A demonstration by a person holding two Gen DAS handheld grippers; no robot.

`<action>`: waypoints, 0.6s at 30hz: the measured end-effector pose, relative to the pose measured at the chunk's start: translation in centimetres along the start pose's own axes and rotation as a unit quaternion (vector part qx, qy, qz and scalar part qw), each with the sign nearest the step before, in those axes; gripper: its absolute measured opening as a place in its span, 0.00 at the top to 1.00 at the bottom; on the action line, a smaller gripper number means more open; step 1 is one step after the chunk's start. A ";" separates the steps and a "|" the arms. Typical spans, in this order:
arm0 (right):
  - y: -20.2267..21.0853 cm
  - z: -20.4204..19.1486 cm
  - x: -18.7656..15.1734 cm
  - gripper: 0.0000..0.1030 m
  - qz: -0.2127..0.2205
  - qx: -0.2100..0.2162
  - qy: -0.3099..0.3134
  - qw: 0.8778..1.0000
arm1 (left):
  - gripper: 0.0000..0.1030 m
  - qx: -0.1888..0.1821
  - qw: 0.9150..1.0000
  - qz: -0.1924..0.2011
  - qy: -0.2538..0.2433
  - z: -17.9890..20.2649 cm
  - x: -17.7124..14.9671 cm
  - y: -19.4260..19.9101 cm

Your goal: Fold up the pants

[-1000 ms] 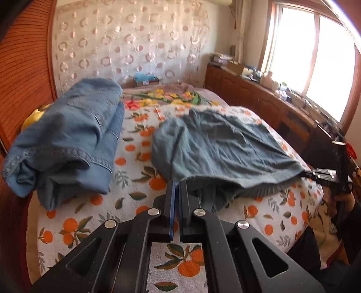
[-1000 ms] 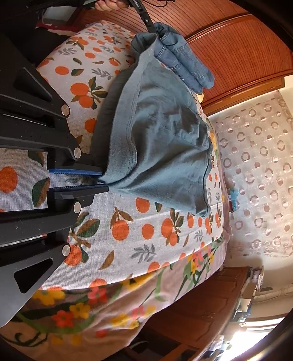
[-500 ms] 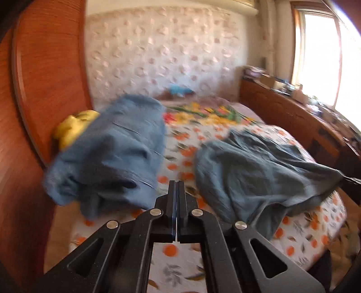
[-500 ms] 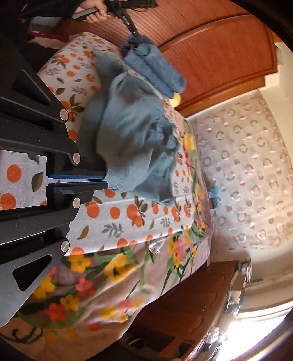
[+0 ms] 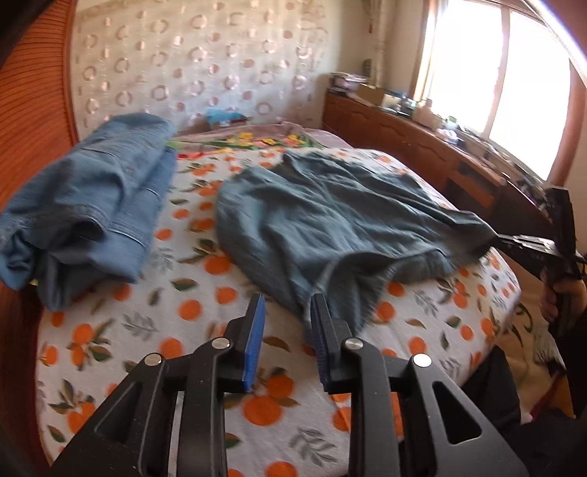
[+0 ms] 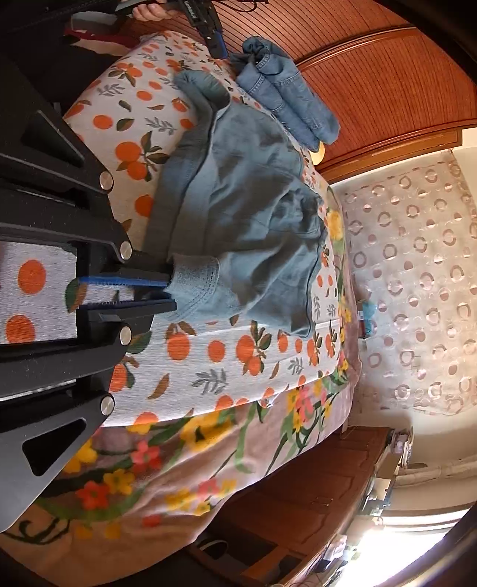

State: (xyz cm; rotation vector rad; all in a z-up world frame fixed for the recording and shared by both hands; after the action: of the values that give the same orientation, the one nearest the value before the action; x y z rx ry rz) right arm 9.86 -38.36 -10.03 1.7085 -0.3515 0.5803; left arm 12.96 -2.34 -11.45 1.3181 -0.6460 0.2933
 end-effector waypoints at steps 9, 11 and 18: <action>2.6 -1.4 -0.9 0.73 0.028 -0.008 0.015 0.999 | 0.74 -0.042 0.999 -0.024 -0.019 1.4 -0.5 -2.6; 2.9 -2.2 -0.9 0.73 0.031 0.007 0.024 0.999 | 0.74 -0.047 0.998 -0.028 -0.016 1.2 -0.3 -2.9; -0.3 -7.6 -0.8 0.73 0.000 0.100 0.097 0.990 | 0.94 -0.044 0.998 -0.035 -0.019 1.1 0.6 -3.3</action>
State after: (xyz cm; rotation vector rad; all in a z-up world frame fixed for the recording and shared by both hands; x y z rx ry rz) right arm 7.90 -30.98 -9.66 1.8237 -0.1580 0.7967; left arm 14.94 -4.28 -13.63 1.2619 -0.6365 0.1819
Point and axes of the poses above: each gripper's, at about its wrist camera, not at the fingertips, and y roughly against the way its jaws point, z to its right, x to its top, the point moved 1 cm from there along -y, roughly the way its jaws point, and after that the axes turned 9 degrees about -z, right-handed, at the moved point
